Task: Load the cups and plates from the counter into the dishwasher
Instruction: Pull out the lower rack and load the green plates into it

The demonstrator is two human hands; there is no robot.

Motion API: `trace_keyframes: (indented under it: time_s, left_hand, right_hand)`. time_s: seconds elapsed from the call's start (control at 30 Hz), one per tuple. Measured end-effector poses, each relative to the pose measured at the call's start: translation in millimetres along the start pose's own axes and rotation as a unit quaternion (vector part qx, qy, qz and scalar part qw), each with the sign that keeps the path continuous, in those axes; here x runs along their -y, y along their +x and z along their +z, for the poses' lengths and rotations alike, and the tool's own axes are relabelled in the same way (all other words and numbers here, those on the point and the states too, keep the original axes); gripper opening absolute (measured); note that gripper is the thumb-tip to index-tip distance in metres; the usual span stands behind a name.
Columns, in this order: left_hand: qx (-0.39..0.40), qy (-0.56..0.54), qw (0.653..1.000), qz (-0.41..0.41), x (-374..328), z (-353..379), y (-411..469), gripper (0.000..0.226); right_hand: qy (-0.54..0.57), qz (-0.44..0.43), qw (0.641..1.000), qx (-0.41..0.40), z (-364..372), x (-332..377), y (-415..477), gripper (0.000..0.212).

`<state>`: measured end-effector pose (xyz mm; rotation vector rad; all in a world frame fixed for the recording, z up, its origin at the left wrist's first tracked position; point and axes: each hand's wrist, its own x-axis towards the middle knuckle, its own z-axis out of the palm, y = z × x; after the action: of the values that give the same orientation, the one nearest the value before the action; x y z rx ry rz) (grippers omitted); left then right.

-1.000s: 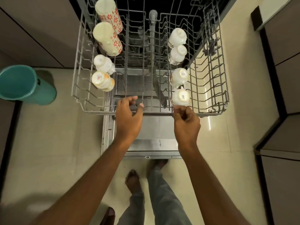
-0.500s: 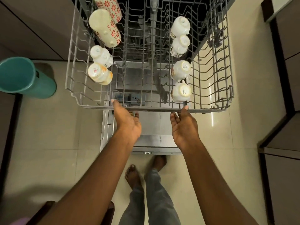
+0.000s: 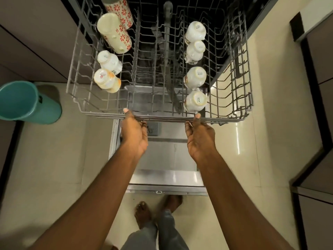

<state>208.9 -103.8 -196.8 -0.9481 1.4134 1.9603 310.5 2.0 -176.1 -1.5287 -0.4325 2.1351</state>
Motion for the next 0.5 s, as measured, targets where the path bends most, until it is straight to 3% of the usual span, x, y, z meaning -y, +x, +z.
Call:
trace_keyframes:
  time_s: [0.4, 0.5]
  left_hand:
    - [0.076, 0.035, 0.996, 0.036, -49.1, 85.7, 60.6, 0.025]
    - [0.08, 0.057, 0.995, 0.027, -64.7, 112.9, 83.1, 0.029]
  right_hand:
    - [-0.051, -0.046, 0.998, 0.006, 95.8, 49.5, 71.8, 0.009]
    - [-0.054, -0.058, 0.997, 0.007, 121.4, 61.7, 94.8, 0.027]
